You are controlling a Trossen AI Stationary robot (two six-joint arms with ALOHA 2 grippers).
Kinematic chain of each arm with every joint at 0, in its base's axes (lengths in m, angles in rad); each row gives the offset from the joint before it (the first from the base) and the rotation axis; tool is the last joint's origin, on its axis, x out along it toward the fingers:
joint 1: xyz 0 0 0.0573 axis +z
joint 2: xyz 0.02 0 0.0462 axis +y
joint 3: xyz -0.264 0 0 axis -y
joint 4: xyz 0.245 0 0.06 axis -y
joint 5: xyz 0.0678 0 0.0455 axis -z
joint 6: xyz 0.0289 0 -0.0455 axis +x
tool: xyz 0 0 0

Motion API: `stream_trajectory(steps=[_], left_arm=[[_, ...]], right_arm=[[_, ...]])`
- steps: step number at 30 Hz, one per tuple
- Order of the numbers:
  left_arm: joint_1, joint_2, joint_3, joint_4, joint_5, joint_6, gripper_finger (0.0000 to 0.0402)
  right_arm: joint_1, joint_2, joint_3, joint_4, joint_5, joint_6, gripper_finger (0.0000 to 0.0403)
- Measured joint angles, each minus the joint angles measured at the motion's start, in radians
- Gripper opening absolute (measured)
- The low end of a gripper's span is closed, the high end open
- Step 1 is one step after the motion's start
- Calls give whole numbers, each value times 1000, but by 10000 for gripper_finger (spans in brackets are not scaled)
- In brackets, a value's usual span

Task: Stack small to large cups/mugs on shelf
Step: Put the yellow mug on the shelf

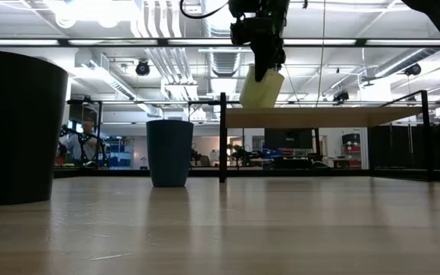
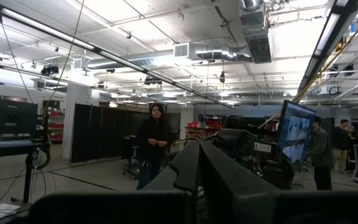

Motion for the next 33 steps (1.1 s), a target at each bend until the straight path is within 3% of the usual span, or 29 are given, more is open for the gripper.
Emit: stream_trajectory(steps=[33], left_arm=[[0,0,0,0,0,0,1]], right_arm=[[0,0,4,-13,0,56,13]])
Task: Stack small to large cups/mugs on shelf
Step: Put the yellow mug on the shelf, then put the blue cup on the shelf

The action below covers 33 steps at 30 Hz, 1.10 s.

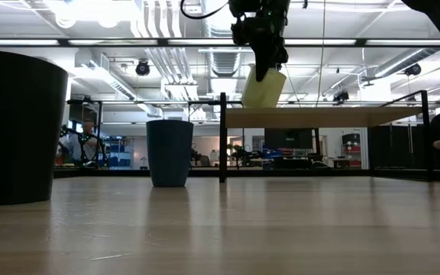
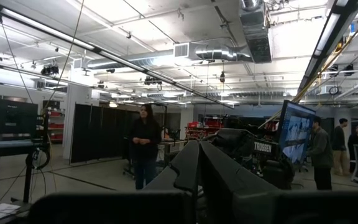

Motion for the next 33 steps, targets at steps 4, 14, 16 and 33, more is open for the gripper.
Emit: stream_trajectory(steps=[4,14,16,33], left_arm=[[0,0,0,0,0,0,1],[0,0,0,0,0,0,1],[0,0,0,0,0,0,1],[0,0,0,0,0,0,1]], right_arm=[[0,0,0,0,0,4,24],[0,0,0,14,0,-13,77],[0,0,0,27,0,-21,73],[0,-1,25,69,0,-10,79]])
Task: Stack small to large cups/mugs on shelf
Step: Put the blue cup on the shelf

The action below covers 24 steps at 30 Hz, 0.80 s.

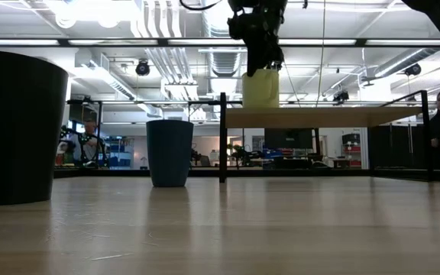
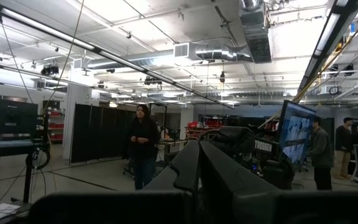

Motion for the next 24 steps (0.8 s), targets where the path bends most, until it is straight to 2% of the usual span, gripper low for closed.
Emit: stream_trajectory(steps=[12,19,24], left_arm=[[0,0,0,0,0,0,1],[0,0,0,0,0,0,1],[0,0,0,0,0,0,1]], right_arm=[[27,-1,149,-70,0,109,78],[130,-1,195,-73,0,150,60],[228,-1,195,-51,-2,152,62]])
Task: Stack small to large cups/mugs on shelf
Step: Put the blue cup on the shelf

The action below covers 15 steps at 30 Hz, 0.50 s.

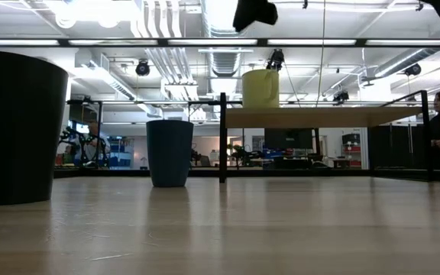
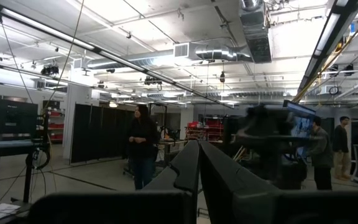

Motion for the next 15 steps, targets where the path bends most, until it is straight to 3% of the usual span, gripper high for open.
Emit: stream_trajectory(steps=[8,15], left_arm=[[0,0,0,0,0,0,1],[0,0,0,0,0,0,1]], right_arm=[[110,0,0,13,2,-62,81],[128,0,-2,41,3,-148,82]])
